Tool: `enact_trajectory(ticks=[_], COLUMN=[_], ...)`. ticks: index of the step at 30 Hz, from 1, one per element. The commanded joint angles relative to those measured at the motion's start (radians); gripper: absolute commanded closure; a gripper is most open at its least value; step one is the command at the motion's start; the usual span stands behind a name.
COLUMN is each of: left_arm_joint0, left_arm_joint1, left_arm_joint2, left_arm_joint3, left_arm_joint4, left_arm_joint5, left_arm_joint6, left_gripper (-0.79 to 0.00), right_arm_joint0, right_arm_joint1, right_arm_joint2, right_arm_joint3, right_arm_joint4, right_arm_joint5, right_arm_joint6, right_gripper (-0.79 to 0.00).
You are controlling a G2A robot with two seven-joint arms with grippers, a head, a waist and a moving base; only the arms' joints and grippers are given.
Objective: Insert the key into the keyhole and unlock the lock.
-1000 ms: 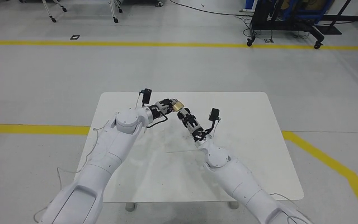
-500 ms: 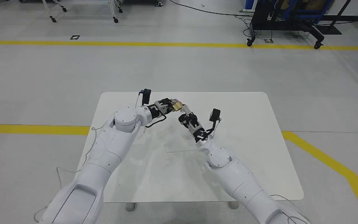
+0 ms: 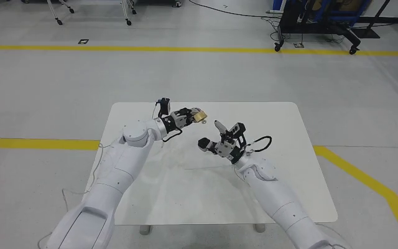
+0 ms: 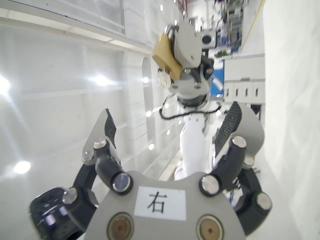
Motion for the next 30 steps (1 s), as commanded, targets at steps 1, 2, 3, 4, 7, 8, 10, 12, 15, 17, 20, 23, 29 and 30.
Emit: enact_trajectory(ticks=[1, 2, 3, 4, 7, 8, 10, 12, 15, 17, 20, 23, 29, 30], left_arm_joint0=[-0.002, -0.002, -0.003, -0.003, -0.003, -0.003, -0.002, 0.000, 0.002, 0.004, 0.006, 0.007, 0.008, 0.008], left_arm_joint1=[0.000, -0.001, -0.001, -0.001, -0.002, -0.002, -0.001, -0.001, -0.001, 0.000, 0.000, 0.000, 0.001, 0.001], left_arm_joint2=[-0.002, -0.002, -0.002, -0.002, -0.001, -0.001, -0.002, -0.003, -0.005, -0.006, -0.007, -0.008, -0.008, -0.008], left_arm_joint3=[0.005, 0.007, 0.009, 0.010, 0.010, 0.010, 0.009, 0.008, 0.005, 0.003, 0.000, -0.002, -0.006, -0.006], left_arm_joint4=[-0.007, -0.012, -0.013, -0.013, -0.009, -0.009, -0.008, -0.006, -0.004, -0.003, 0.000, 0.004, 0.010, 0.010], left_arm_joint5=[-0.002, -0.003, -0.005, -0.007, -0.012, -0.013, -0.015, -0.017, -0.019, -0.019, -0.017, -0.018, -0.014, -0.013], left_arm_joint6=[-0.014, -0.021, -0.026, -0.028, -0.031, -0.033, -0.036, -0.037, -0.038, -0.039, -0.039, -0.037, -0.036, -0.035], left_gripper=[0.000, 0.000, 0.000, 0.000, 0.000, 0.000, 0.000, 0.000, 0.000, 0.000, 0.000, 0.000, 0.000, 0.000], right_arm_joint0=[0.008, 0.014, 0.020, 0.027, 0.049, 0.058, 0.073, 0.087, 0.104, 0.115, 0.130, 0.143, 0.160, 0.162], right_arm_joint1=[0.001, 0.000, -0.001, -0.003, -0.009, -0.012, -0.017, -0.022, -0.029, -0.034, -0.041, -0.046, -0.055, -0.056], right_arm_joint2=[0.003, 0.004, 0.002, 0.001, -0.007, -0.009, -0.015, -0.021, -0.030, -0.033, -0.036, -0.037, -0.040, -0.041], right_arm_joint3=[0.013, 0.021, 0.030, 0.039, 0.069, 0.081, 0.104, 0.126, 0.154, 0.173, 0.203, 0.228, 0.261, 0.265], right_arm_joint4=[0.018, 0.031, 0.042, 0.051, 0.078, 0.084, 0.095, 0.101, 0.109, 0.115, 0.127, 0.135, 0.138, 0.139], right_arm_joint5=[0.036, 0.053, 0.068, 0.077, 0.104, 0.110, 0.120, 0.123, 0.125, 0.126, 0.126, 0.123, 0.116, 0.116], right_arm_joint6=[0.068, 0.084, 0.099, 0.110, 0.128, 0.132, 0.132, 0.129, 0.124, 0.122, 0.121, 0.130, 0.141, 0.142], right_gripper=[-0.616, -0.560, -0.428, -0.379, -0.336, -0.326, -0.317, -0.317, -0.302, -0.292, -0.283, -0.268, -0.209, -0.203])
